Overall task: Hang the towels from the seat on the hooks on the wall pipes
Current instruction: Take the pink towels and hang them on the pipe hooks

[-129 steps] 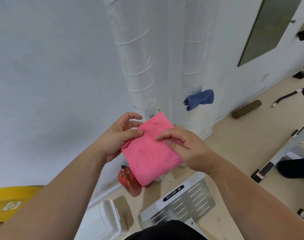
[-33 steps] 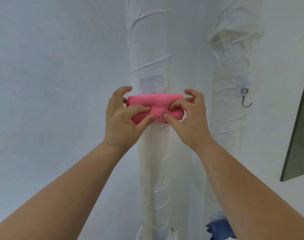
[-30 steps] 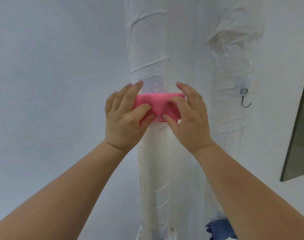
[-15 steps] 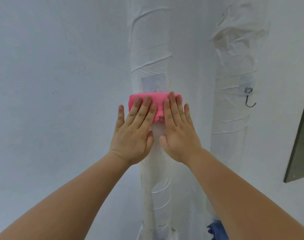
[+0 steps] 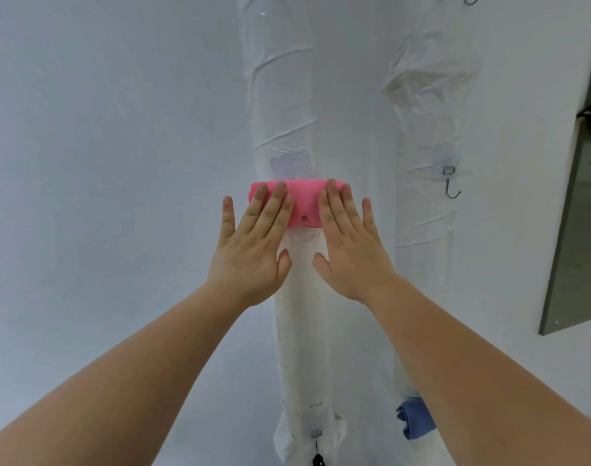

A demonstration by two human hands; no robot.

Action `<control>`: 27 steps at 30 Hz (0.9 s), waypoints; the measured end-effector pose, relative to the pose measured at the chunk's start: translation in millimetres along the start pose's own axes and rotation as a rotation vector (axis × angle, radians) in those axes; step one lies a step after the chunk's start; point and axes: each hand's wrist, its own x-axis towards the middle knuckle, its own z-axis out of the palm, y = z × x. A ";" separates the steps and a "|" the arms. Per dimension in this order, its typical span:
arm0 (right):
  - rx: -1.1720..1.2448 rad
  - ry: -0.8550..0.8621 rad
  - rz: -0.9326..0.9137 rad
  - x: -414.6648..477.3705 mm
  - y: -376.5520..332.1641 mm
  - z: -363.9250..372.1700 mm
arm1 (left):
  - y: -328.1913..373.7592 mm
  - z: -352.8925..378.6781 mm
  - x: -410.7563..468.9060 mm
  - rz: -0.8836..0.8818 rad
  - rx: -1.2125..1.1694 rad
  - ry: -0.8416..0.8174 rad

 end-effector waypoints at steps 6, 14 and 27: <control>0.024 -0.045 0.101 -25.6 -22.2 -26.7 | 1.1 -30.4 -26.7 -0.072 -0.077 -0.034; 0.016 -0.143 0.261 -88.5 -75.4 -47.9 | 9.4 -45.8 -91.3 -0.063 -0.397 -0.096; -0.096 -0.629 0.927 -364.5 -208.7 -96.0 | 101.7 -59.6 -277.8 0.351 -0.861 -0.573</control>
